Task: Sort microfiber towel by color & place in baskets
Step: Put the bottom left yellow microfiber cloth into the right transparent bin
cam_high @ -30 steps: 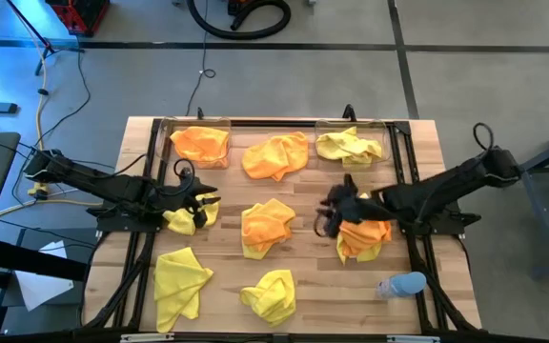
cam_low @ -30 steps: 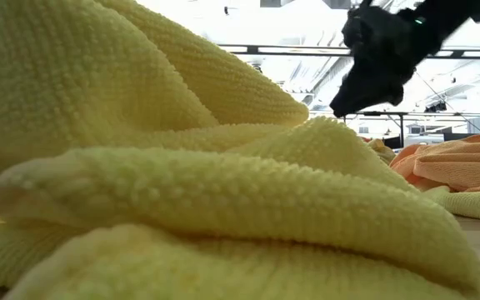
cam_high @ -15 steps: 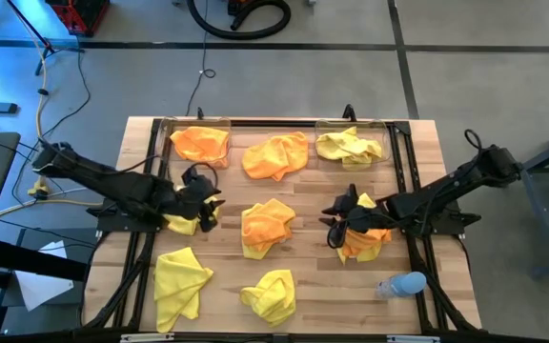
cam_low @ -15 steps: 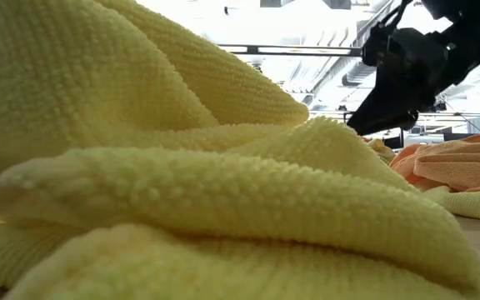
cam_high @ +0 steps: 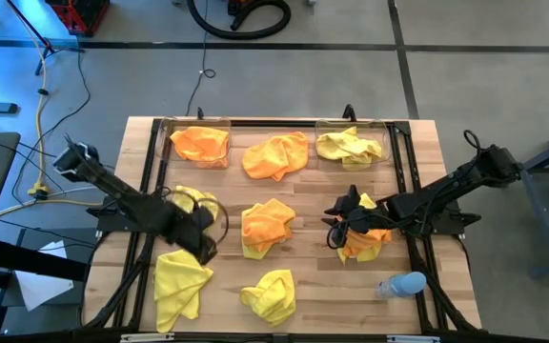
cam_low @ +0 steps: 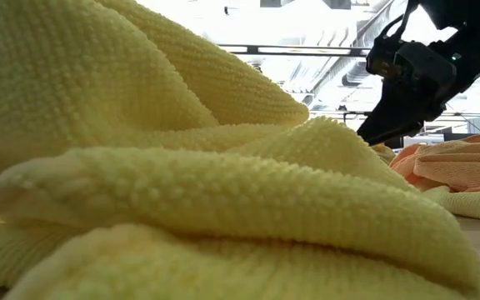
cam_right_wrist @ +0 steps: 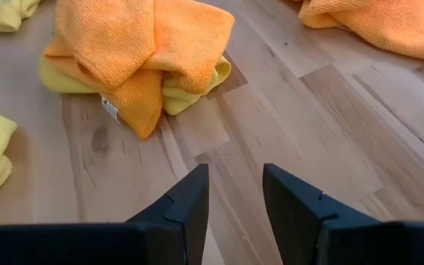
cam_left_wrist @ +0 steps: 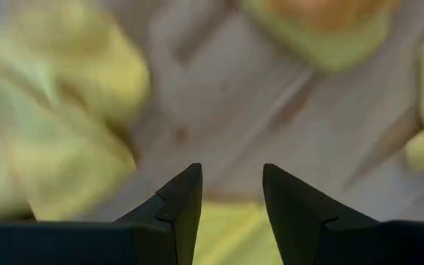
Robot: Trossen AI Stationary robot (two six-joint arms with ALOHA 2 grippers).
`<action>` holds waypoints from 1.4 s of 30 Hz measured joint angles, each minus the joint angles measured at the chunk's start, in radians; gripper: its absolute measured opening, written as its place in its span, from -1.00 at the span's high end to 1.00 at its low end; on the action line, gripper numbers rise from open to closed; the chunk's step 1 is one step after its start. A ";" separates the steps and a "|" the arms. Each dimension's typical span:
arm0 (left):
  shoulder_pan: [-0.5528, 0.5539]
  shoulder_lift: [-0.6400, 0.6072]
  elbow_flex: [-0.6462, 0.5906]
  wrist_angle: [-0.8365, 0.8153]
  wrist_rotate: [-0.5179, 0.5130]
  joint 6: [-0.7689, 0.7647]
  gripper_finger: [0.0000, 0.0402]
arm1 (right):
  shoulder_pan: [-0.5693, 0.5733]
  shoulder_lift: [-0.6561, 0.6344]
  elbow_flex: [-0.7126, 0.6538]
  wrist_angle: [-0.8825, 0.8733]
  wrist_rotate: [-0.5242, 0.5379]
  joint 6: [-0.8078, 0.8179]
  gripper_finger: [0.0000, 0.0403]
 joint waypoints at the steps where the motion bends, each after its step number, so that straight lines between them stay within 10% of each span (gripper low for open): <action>1: -0.025 0.020 0.000 -0.005 0.025 -0.049 0.35 | 0.000 0.000 0.000 0.000 0.000 -0.003 0.38; 10: -0.229 0.219 0.000 0.004 0.188 -0.240 0.35 | 0.000 0.000 0.000 0.004 -0.003 -0.003 0.38; 20: -0.304 0.380 -0.095 0.243 0.209 -0.113 0.36 | 0.000 0.000 0.000 0.036 -0.002 0.003 0.38; 26: -0.293 0.395 -0.095 0.239 0.218 -0.038 0.83 | -0.004 0.000 0.000 0.062 -0.001 -0.003 0.38; 42: -0.148 0.026 0.022 -0.024 -0.248 0.169 1.00 | -0.036 0.000 -0.001 0.160 0.029 -0.053 0.38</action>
